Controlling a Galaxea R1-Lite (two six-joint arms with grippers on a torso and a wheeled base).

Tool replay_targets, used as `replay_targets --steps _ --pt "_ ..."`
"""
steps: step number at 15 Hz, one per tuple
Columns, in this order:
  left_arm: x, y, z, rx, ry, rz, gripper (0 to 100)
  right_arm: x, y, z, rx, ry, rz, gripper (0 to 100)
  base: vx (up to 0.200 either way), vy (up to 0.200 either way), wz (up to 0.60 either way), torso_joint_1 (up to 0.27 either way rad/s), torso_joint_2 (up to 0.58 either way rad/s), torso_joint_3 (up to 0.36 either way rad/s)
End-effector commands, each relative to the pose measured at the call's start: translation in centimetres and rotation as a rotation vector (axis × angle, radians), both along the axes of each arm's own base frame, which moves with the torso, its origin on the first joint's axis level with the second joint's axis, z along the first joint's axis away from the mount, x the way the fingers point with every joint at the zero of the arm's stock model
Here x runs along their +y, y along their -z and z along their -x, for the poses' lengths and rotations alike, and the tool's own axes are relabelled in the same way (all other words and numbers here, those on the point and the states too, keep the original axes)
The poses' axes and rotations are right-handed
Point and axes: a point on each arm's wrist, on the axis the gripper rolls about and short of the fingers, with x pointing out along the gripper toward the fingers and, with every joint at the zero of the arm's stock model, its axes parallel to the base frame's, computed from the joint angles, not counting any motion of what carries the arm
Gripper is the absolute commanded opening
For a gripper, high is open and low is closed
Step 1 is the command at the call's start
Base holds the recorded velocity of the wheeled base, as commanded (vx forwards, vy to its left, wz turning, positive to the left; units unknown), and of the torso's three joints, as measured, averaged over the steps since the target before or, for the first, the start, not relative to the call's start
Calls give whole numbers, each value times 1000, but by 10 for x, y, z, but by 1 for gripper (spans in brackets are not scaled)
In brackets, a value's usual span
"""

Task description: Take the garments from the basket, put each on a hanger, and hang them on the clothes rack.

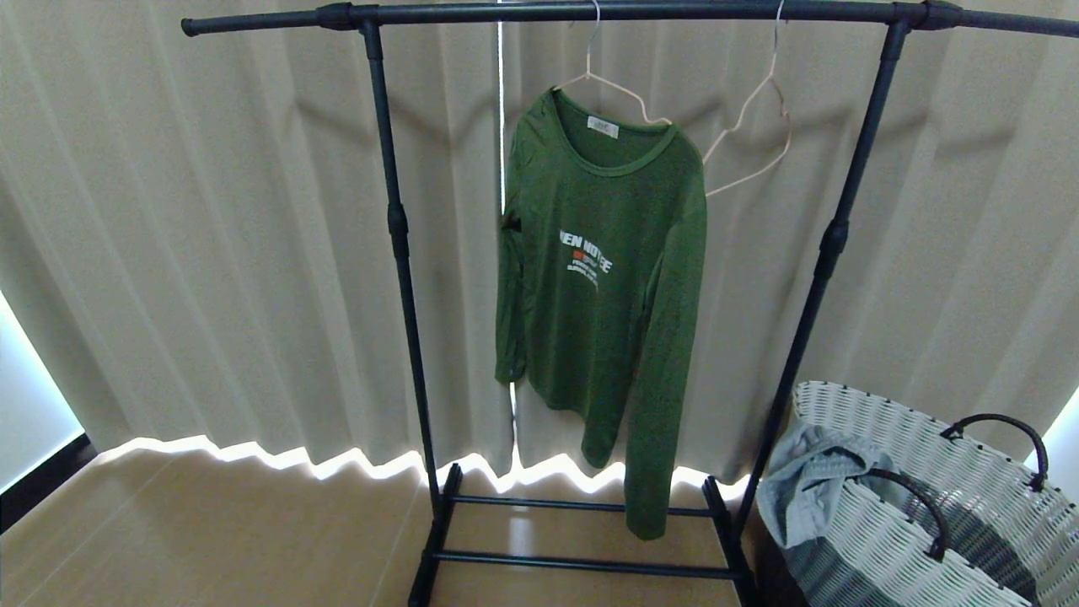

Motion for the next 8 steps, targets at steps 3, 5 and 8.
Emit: replay_targets --steps 3,5,8 --pt "0 0 0 1 -2 0 100 0 0 0 -1 -1 2 100 0 -200 0 2 4 1" --pt "0 0 0 1 -2 0 100 0 0 0 -1 -1 0 100 0 -200 0 2 2 2" --pt "0 0 0 1 -2 0 100 0 0 0 1 -1 0 100 0 -200 0 1 2 1"
